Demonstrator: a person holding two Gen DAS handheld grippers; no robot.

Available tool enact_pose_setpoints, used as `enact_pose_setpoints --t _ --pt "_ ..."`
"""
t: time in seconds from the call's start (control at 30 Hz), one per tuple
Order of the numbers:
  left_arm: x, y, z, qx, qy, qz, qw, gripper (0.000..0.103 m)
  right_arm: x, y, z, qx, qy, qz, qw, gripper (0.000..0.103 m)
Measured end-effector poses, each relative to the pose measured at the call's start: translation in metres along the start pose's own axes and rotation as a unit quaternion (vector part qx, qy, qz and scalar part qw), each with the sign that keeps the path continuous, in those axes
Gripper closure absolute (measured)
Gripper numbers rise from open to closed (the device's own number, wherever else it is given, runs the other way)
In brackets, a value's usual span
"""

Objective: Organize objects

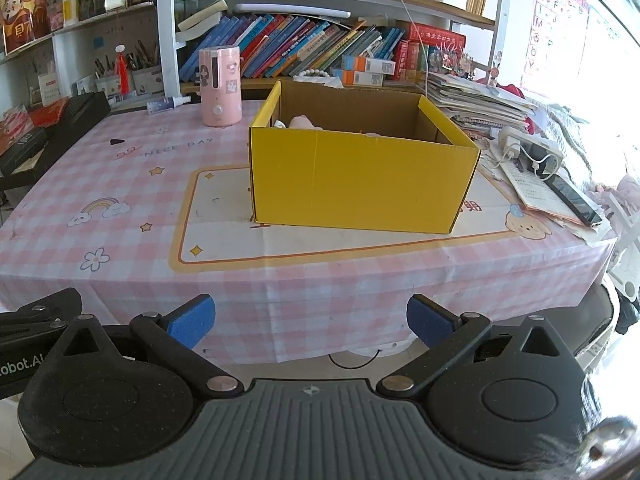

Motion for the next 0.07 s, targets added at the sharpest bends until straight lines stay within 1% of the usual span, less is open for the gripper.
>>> enact_pose_setpoints --t 0.07 --pt "0.0001 -0.0001 0.0002 -0.001 0.001 0.000 1.0000 0.001 -0.0002 -0.0004 0.0000 0.001 0.000 0.000 1.000 0.000"
Point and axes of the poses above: each gripper's, at about its wrist camera, not at the fingertips, and y roughly against the way its jaws point, z to its right, x to its top, the point moved 9 cm from there along -y, roughly the way its jaws point, and after that the axes turned 6 degrees about -z, right-handed, at the moved point
